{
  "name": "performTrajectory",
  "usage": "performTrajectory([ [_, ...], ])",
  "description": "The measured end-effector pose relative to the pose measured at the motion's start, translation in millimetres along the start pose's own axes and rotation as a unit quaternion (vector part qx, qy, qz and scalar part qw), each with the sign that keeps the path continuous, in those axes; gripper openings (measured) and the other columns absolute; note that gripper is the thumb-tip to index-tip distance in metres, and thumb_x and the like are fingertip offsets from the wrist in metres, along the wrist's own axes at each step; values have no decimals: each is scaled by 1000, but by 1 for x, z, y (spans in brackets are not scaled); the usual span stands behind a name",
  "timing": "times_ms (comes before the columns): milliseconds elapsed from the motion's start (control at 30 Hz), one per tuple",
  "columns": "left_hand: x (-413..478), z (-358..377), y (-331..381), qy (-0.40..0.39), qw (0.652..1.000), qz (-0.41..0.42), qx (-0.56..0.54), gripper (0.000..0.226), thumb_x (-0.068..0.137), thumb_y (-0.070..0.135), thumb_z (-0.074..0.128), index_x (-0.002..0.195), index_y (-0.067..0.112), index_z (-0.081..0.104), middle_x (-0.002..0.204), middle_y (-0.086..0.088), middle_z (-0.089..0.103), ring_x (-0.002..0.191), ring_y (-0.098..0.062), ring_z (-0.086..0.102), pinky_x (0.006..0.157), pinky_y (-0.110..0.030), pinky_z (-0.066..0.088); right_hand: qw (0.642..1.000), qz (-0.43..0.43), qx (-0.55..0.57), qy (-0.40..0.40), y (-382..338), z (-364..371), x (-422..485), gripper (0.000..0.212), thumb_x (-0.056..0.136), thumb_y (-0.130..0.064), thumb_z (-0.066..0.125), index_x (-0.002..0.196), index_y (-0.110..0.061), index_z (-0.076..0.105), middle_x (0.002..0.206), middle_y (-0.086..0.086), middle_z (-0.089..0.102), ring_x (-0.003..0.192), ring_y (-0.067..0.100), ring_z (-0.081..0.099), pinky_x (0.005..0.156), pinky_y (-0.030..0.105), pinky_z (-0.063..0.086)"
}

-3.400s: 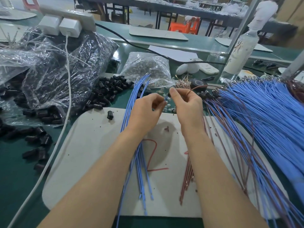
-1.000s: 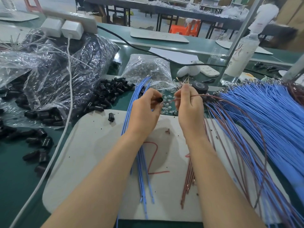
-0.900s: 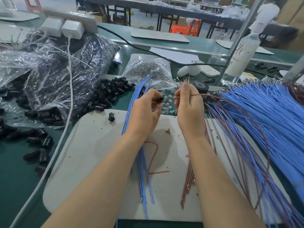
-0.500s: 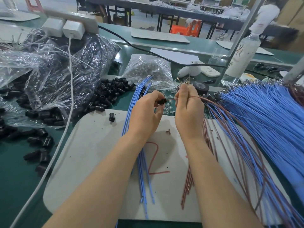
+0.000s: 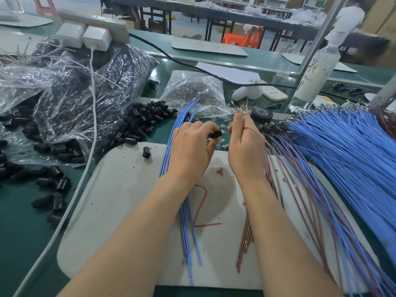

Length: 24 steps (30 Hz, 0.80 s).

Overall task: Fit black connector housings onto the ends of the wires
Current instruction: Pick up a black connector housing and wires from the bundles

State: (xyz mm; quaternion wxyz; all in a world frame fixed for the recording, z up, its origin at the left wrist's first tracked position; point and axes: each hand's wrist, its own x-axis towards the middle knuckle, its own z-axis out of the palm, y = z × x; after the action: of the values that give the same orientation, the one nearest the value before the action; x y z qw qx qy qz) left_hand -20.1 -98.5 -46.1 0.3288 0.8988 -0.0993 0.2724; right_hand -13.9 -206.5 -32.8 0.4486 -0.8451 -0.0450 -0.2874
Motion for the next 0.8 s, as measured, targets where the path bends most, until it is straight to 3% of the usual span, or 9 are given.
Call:
performTrajectory([
  [133,0,1,1,-14,1000,10,7,13,88,16,61,100,13,66,93,-1,68,89,-26,54,83,-39,40,998,53,33,-25,3,2,2,36,102,-34,36,85,-9,55,68,-8,51,71,18,50,69,31,38],
  [267,1,1,-1,-24,999,-19,-17,14,88,18,61,101,14,65,94,-2,69,89,-28,56,84,-43,42,984,103,136,-60,2,2,6,9,94,-19,58,85,-18,56,80,1,64,76,18,61,77,34,51],
  [367,2,1,-3,-21,999,-37,-27,16,87,19,63,103,15,65,96,-2,70,93,-27,58,85,-42,43,989,88,103,-57,5,1,6,5,92,-16,60,86,-16,60,84,4,67,82,19,64,82,33,51],
  [500,2,2,-5,-8,999,-41,-30,16,87,18,64,102,13,66,95,-3,69,92,-25,56,85,-38,42,998,44,40,-37,7,0,5,8,91,-20,63,84,-16,61,77,-5,63,70,6,56,69,10,41],
  [633,1,5,-4,-14,998,-29,-46,14,87,13,63,100,11,66,95,-5,68,91,-25,54,82,-34,41,999,32,27,-29,6,1,3,16,90,-20,64,77,-15,57,70,-9,56,66,6,51,66,15,39],
  [800,1,6,-2,-16,998,-26,-60,10,87,12,64,97,11,64,93,-3,67,87,-24,54,80,-38,44,998,56,33,5,7,0,4,17,91,-22,63,77,-15,56,65,-15,53,61,-3,50,59,4,34],
])
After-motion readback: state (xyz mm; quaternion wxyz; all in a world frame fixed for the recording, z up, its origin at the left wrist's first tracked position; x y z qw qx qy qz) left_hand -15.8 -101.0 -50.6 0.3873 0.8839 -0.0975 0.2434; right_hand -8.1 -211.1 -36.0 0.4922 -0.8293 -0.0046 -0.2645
